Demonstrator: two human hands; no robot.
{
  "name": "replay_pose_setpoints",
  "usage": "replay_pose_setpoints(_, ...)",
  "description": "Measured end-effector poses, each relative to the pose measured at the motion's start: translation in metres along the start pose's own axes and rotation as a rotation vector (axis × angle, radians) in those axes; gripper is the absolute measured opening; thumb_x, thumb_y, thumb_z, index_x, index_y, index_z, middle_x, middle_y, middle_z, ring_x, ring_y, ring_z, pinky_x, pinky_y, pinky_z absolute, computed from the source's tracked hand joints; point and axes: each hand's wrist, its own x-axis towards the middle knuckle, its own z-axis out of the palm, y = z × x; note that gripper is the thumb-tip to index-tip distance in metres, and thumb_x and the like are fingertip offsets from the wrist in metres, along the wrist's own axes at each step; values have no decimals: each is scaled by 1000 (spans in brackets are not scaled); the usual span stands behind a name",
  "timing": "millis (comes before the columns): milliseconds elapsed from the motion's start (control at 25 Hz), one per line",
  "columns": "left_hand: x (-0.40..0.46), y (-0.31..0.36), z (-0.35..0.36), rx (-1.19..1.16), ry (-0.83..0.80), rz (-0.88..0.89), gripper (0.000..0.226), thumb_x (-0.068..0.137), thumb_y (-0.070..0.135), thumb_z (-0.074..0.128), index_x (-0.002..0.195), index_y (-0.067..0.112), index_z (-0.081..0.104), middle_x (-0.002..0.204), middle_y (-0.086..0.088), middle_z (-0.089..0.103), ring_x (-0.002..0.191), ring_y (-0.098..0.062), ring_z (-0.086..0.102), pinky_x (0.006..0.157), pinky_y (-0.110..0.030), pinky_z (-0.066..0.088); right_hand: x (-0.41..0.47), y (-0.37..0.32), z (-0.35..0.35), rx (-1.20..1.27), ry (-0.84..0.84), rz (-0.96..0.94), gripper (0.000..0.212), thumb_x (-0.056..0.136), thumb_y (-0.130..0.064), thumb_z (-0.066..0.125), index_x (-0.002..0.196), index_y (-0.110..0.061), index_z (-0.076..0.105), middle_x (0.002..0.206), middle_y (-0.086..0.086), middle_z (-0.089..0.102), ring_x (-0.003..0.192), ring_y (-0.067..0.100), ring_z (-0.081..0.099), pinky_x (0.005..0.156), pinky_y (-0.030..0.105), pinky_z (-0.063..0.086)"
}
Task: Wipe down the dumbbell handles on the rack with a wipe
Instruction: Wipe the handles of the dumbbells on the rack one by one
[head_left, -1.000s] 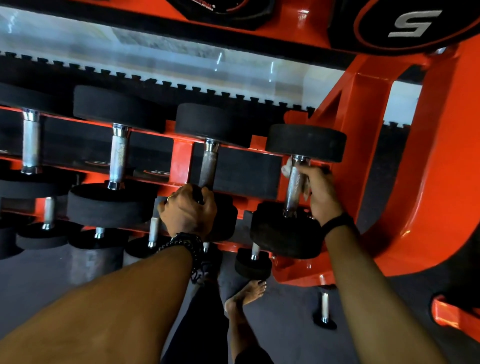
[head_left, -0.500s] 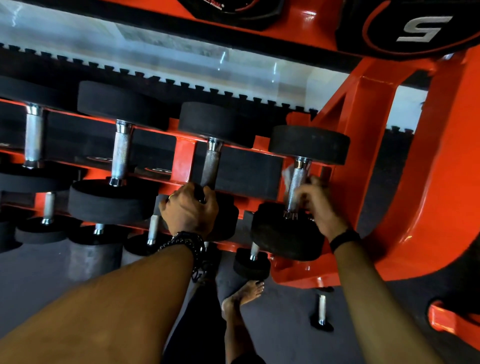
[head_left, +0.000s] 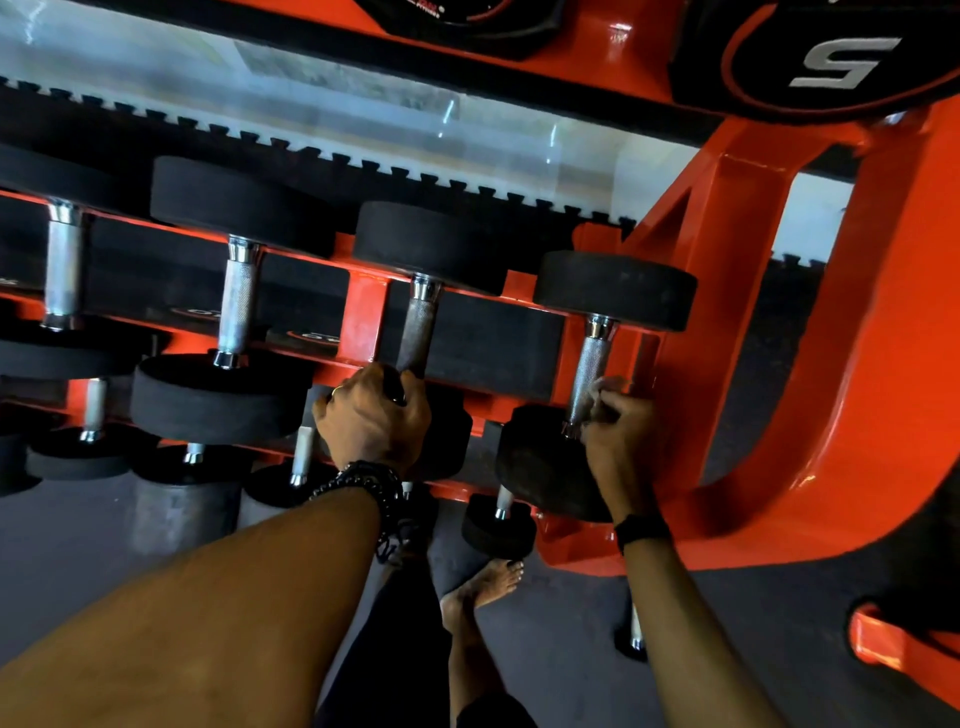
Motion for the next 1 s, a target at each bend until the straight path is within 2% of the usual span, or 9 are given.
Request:
replay_pose_setpoints(80, -1, 2, -2, -3, -2, 0, 31, 81, 37, 51, 68, 10, 61, 69, -19, 66, 69, -41, 63, 81, -45, 45, 9, -10, -6, 37, 52, -24, 22, 81, 0, 61, 97, -9, 72, 94, 6, 68, 89, 26, 65, 81, 41, 53)
replay_pose_setpoints(200, -2, 5, -3, 2, 10, -2, 33, 81, 36, 51, 68, 7, 62, 69, -22, 66, 69, -43, 62, 80, -46, 45, 32, -29, -5, 30, 223, -206, 14, 75, -10, 67, 86, -12, 74, 91, 8, 71, 83, 24, 66, 77, 30, 52)
replay_pose_setpoints(280, -2, 5, -3, 3, 11, -8, 33, 81, 36, 52, 68, 6, 61, 68, -23, 65, 69, -43, 62, 80, -46, 45, 22, -19, 2, -102, 88, -187, 11, 73, -6, 74, 79, -14, 74, 86, 9, 70, 78, 24, 66, 69, 23, 48)
replay_pose_setpoints(400, 0, 2, -2, 1, -6, -4, 31, 81, 37, 51, 66, 10, 58, 68, -22, 65, 69, -42, 63, 81, -46, 44, -3, 1, 7, -92, -111, -140, 11, 66, -15, 78, 71, -20, 70, 77, 5, 70, 71, 23, 67, 65, 34, 55)
replay_pose_setpoints(600, 0, 1, 0, 7, -5, -8, 32, 81, 39, 49, 69, 11, 60, 72, -21, 67, 74, -42, 64, 84, -45, 43, 50, -30, 1, 7, 230, -144, 11, 80, -10, 67, 87, -15, 75, 92, 9, 72, 87, 25, 67, 81, 31, 53)
replay_pose_setpoints(720, 1, 0, 0, -2, -17, 0, 28, 81, 38, 49, 66, 16, 56, 71, -18, 67, 72, -41, 64, 83, -44, 42, 14, 0, 7, 100, 54, -106, 15, 69, -22, 60, 83, -23, 67, 97, 10, 70, 90, 24, 66, 76, 41, 54)
replay_pose_setpoints(800, 1, -1, 0, 1, -13, 11, 27, 81, 37, 49, 65, 16, 55, 70, -19, 67, 71, -41, 64, 82, -44, 43, 0, 13, 3, 162, -36, -3, 19, 64, -11, 60, 74, -28, 59, 89, 8, 69, 78, 21, 67, 65, 44, 55)
replay_pose_setpoints(880, -1, 0, -1, -9, -4, 19, 25, 81, 37, 50, 64, 18, 50, 70, -20, 67, 70, -42, 63, 82, -45, 43, 21, 1, -3, 205, 20, 69, 28, 75, 1, 61, 76, -28, 61, 77, 4, 68, 62, 13, 66, 58, 41, 55)
replay_pose_setpoints(1000, -1, 2, -2, -16, 7, 14, 28, 81, 37, 50, 65, 14, 54, 71, -21, 67, 71, -42, 63, 83, -45, 43, 54, -20, -5, 251, -18, 83, 29, 79, 2, 53, 90, -22, 66, 89, 0, 71, 77, 19, 69, 68, 39, 59)
